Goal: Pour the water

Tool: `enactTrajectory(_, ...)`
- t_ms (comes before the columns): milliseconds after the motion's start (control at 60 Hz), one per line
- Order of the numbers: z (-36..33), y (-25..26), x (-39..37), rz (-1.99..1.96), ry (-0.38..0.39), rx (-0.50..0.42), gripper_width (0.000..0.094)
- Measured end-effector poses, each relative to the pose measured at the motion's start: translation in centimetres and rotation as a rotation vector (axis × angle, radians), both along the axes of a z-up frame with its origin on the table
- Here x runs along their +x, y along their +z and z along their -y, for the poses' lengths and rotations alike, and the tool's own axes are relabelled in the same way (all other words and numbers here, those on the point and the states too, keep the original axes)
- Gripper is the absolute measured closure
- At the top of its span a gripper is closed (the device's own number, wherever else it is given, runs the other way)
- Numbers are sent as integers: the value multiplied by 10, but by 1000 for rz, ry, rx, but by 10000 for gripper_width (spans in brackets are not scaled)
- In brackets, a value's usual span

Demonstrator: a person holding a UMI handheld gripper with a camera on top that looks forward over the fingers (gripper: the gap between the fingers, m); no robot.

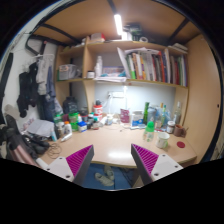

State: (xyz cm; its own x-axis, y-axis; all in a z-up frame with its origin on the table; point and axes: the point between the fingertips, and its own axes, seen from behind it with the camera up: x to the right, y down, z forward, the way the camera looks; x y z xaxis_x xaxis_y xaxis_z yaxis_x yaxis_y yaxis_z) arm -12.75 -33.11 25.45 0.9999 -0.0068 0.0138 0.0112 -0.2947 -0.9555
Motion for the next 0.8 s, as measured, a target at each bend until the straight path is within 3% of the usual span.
enactTrajectory(300,-140,-107,160,5,-121,1,78)
enactTrajectory(583,-258,-182,209,9,-115,37,102)
enactTrajectory(650,-274,-195,214,39,-103,15,459)
enactTrajectory(800,-283,-193,220,27,-152,54,548)
